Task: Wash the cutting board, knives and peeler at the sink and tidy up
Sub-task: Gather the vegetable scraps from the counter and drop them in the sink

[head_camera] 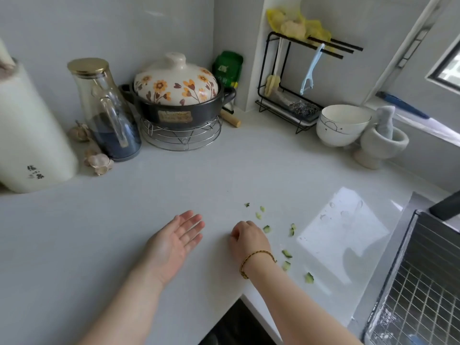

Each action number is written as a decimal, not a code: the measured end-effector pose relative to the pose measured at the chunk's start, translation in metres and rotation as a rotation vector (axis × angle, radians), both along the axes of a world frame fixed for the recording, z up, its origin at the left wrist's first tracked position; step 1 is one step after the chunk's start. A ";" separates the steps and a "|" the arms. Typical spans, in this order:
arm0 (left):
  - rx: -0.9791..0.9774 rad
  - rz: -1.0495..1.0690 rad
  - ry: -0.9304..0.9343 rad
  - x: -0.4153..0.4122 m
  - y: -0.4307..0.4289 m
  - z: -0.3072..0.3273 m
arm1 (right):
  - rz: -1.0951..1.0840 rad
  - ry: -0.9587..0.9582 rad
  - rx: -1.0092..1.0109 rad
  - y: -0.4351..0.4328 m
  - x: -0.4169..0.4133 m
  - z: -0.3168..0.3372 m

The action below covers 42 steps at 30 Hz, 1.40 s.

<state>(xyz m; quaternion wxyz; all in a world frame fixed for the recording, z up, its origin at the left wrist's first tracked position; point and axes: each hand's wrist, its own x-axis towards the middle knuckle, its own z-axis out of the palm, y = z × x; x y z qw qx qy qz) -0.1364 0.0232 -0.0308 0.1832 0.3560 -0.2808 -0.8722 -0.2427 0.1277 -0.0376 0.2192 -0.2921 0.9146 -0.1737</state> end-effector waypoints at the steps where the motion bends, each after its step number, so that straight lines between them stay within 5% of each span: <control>1: 0.003 -0.001 -0.004 -0.001 0.000 -0.001 | 0.001 0.005 -0.013 0.001 0.001 0.000; 7: 0.072 -0.032 0.008 -0.019 0.003 0.000 | -0.022 0.017 -0.113 0.017 0.002 0.003; 10: 0.112 -0.005 0.018 -0.035 0.007 0.004 | -0.150 -0.052 -0.363 0.020 0.007 0.010; 14: 0.185 0.035 0.026 -0.057 0.018 0.012 | -0.061 -0.067 -0.586 0.005 0.024 0.017; 18: 0.258 0.025 0.120 -0.071 0.021 0.004 | -0.029 0.446 -0.719 -0.011 0.019 0.001; 22: 0.297 0.038 0.199 -0.071 0.012 -0.003 | -0.010 0.522 -0.838 -0.010 -0.002 -0.006; 25: 0.307 0.096 0.234 -0.070 0.006 -0.004 | -0.142 0.384 -0.762 -0.007 -0.032 0.007; 28: 0.336 0.144 0.311 -0.068 -0.001 -0.002 | -0.133 0.074 -0.246 -0.007 -0.068 0.002; 30: 0.320 0.160 0.325 -0.065 -0.005 -0.001 | -0.069 0.056 -0.089 -0.011 -0.079 0.000; 39: 0.291 0.170 0.279 -0.053 -0.012 -0.009 | 0.084 0.121 0.073 -0.020 -0.081 0.008; 42: 0.295 0.177 0.280 -0.050 -0.012 -0.009 | 0.089 0.082 -0.014 -0.011 -0.070 0.012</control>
